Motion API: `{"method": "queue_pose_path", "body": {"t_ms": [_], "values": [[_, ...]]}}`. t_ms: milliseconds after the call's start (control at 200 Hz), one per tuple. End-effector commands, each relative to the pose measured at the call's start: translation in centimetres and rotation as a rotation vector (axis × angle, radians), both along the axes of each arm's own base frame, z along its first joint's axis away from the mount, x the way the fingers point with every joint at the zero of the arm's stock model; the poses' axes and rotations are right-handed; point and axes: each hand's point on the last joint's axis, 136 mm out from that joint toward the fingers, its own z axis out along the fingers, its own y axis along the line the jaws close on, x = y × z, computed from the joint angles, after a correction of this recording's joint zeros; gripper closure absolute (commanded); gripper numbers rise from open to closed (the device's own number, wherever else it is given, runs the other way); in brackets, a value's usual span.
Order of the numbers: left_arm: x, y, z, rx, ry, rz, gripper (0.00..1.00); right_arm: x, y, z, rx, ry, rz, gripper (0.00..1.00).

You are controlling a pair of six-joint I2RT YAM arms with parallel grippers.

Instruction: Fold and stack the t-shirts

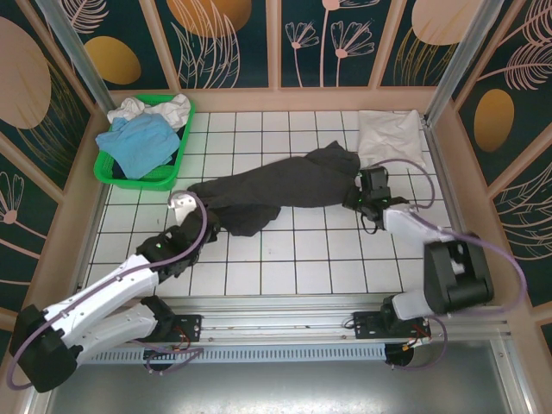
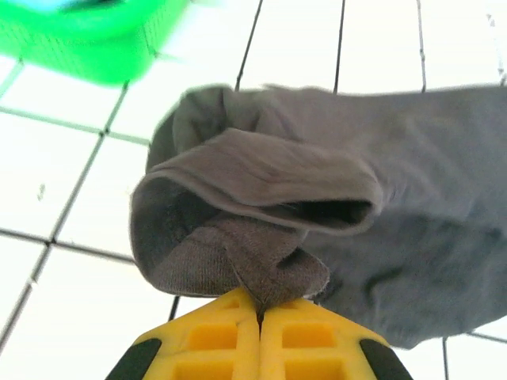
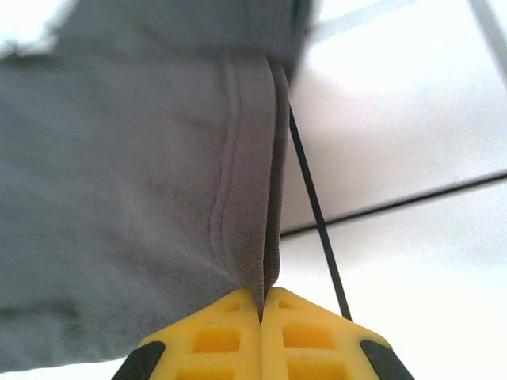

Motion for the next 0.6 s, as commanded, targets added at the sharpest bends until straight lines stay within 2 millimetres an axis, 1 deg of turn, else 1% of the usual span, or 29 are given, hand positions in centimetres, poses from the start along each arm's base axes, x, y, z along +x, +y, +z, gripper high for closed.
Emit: {"method": "queue_pose_path", "body": {"t_ms": [0,40,95,120,125,135,190,300,365,415,465,540,571,596], "values": [[1.0,2.0,7.9,0.067,-0.162,0.035,1.00,-0.3,-1.3,10.4,-0.007,-0.239,-0.036,1.00],[1.2,2.3,10.4,0.073,-0.211,0.039,1.00,-0.8,-1.6,13.4,-0.006,-0.299,-0.041,1.00],[1.1,2.7,14.1,0.068,-0.283,0.040,1.00,-1.7,-2.1,16.9,-0.012,-0.358,-0.047,1.00],[1.1,2.7,14.9,0.073,-0.303,0.031,1.00,-2.1,-2.3,18.2,-0.016,-0.381,-0.055,1.00],[1.0,2.7,15.7,0.063,-0.318,0.030,1.00,-2.2,-2.4,18.5,-0.017,-0.387,-0.057,1.00],[1.0,2.8,16.6,0.056,-0.337,0.027,1.00,-2.4,-2.5,19.1,-0.017,-0.399,-0.060,1.00],[0.6,2.9,19.8,0.042,-0.408,0.008,1.00,-3.5,-3.2,22.3,-0.017,-0.463,-0.077,1.00],[-0.4,3.7,24.7,0.043,-0.511,-0.015,1.00,-6.1,-3.9,28.5,0.018,-0.600,-0.085,1.00],[-0.8,4.0,26.7,0.066,-0.558,-0.028,1.00,-7.3,-3.7,31.4,0.050,-0.672,-0.065,1.00],[-0.8,4.2,27.4,0.092,-0.583,-0.023,1.00,-7.5,-3.4,32.4,0.067,-0.696,-0.049,1.00],[-0.1,3.7,27.8,0.130,-0.607,-0.034,1.00,-6.6,-2.7,32.2,0.078,-0.686,-0.025,1.00],[1.7,2.9,27.6,0.183,-0.615,-0.007,1.00,-3.7,-1.3,30.7,0.086,-0.647,0.008,1.00],[2.8,2.4,27.4,0.205,-0.608,-0.011,1.00,-2.3,-0.9,30.0,0.083,-0.628,0.010,1.00],[3.8,2.3,27.6,0.212,-0.604,0.001,1.00,-1.1,-0.6,29.6,0.079,-0.613,0.009,1.00]]}}
